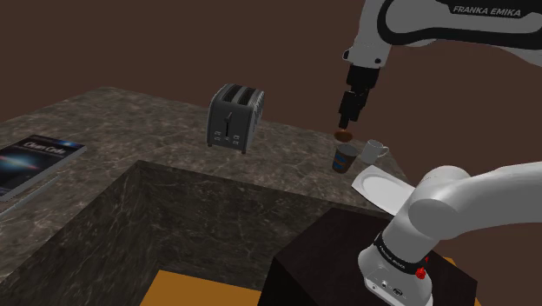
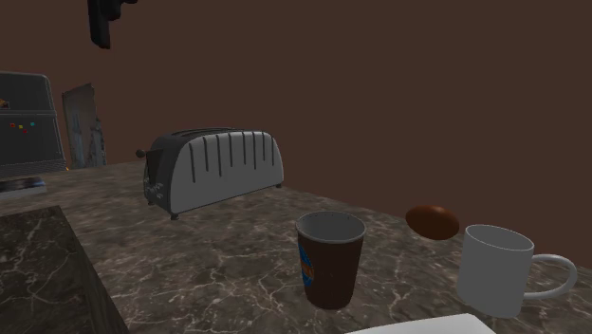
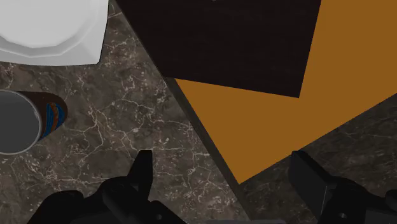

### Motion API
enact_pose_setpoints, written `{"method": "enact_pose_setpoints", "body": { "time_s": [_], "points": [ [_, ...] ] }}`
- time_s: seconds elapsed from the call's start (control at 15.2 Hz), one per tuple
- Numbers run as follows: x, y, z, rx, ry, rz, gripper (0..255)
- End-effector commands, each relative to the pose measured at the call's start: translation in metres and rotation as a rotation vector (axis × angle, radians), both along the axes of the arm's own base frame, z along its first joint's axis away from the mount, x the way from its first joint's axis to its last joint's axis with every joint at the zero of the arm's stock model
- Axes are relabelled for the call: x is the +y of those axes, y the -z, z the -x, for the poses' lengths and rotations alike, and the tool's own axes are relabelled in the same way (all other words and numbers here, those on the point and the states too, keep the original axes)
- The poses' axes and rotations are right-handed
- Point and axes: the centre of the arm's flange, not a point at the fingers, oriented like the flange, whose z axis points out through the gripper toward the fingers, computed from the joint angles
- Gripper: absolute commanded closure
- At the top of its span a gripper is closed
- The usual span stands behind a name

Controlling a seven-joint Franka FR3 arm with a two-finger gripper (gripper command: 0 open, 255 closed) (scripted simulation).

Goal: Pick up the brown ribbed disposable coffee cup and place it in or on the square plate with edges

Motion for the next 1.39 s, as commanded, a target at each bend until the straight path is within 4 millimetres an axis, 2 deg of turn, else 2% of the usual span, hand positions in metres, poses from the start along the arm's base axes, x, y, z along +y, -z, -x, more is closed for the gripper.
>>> {"method": "enact_pose_setpoints", "body": {
  "time_s": [0.0, 1.32],
  "points": [
    [0.0, 0.0, 0.0, 0.0, 0.0, 0.0, 0],
    [-0.173, 0.177, -0.03, -0.072, -0.054, 0.116, 0]
  ]
}}
